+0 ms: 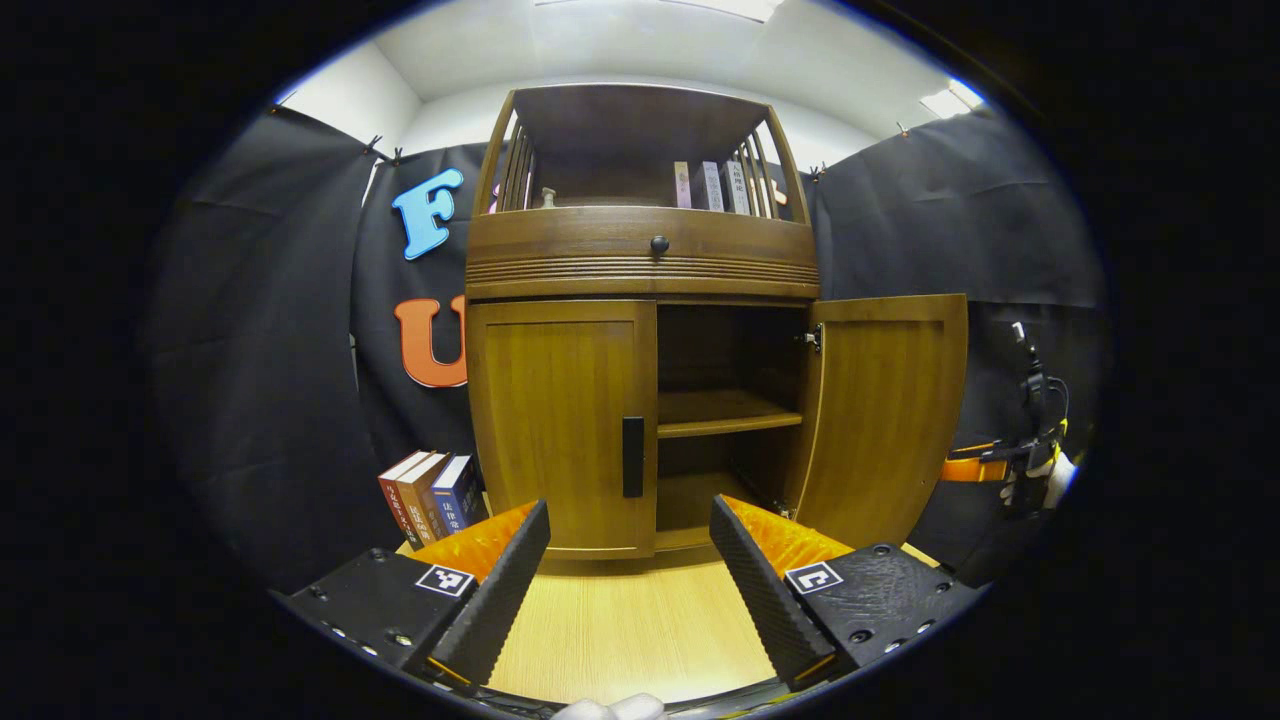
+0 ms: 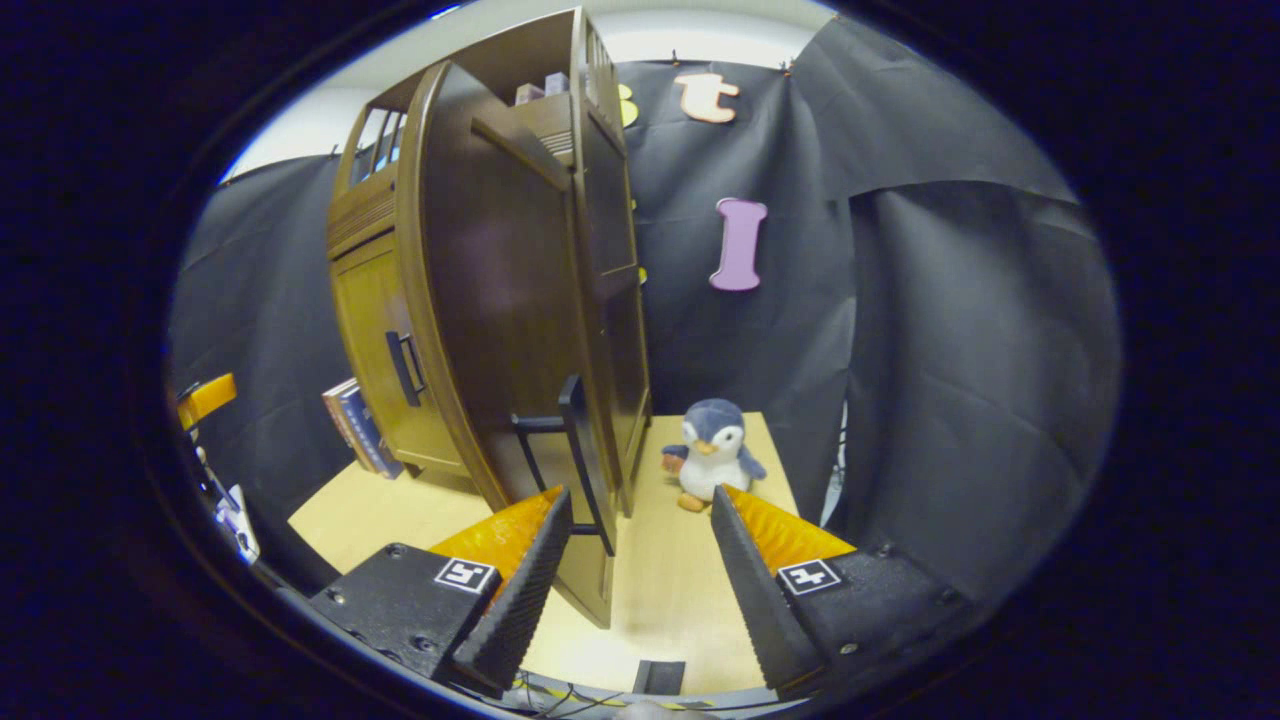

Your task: Open the right door of the double-door shoe cabinet with the right hand, and open the left door with the left hand.

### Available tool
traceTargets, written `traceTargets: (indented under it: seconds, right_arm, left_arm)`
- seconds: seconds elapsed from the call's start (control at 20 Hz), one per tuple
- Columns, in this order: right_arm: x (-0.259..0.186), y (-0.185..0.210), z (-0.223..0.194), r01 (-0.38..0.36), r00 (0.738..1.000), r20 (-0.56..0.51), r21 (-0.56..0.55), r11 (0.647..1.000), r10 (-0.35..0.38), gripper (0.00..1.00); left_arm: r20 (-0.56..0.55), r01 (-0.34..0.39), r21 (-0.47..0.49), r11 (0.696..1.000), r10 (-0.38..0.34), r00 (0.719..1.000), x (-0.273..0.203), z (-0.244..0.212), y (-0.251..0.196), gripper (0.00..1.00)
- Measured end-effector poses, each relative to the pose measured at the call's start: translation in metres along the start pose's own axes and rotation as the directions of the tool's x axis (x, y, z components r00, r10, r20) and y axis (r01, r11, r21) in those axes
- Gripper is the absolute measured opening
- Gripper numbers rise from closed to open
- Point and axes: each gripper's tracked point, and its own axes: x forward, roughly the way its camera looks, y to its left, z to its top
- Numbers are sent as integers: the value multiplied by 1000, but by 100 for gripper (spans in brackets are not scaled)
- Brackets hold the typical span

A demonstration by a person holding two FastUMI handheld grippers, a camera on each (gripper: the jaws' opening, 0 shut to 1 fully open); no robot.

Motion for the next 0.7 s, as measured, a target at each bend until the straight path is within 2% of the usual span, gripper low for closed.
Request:
traceTargets:
  seconds: [0.15,0.2,0.25,0.4,0.45,0.55,0.7]
  right_arm:
    - [-30,10,19,74,996,45,-45,996,-72,88]
    - [-39,16,27,104,993,64,-61,993,-100,91]
    - [-50,28,34,123,989,88,-76,989,-116,94]
    - [-72,66,54,176,975,157,-128,976,-156,95]
    - [-78,81,59,185,972,173,-134,974,-161,98]
    - [-84,116,61,180,970,190,-134,975,-153,95]
    - [-73,162,57,157,972,195,-123,980,-132,100]
  left_arm:
    - [10,9,4,1000,-9,1000,-1,4,7,97]
    - [8,12,5,1000,-12,1000,0,4,9,97]
    - [8,14,6,1000,-14,1000,0,3,12,97]
    - [2,21,9,1000,-21,1000,-2,1,19,97]
    - [3,22,12,1000,-22,1000,-2,0,22,97]
    - [3,20,20,1000,-20,1000,-3,0,27,97]
    - [5,5,33,999,-5,1000,-6,0,35,100]
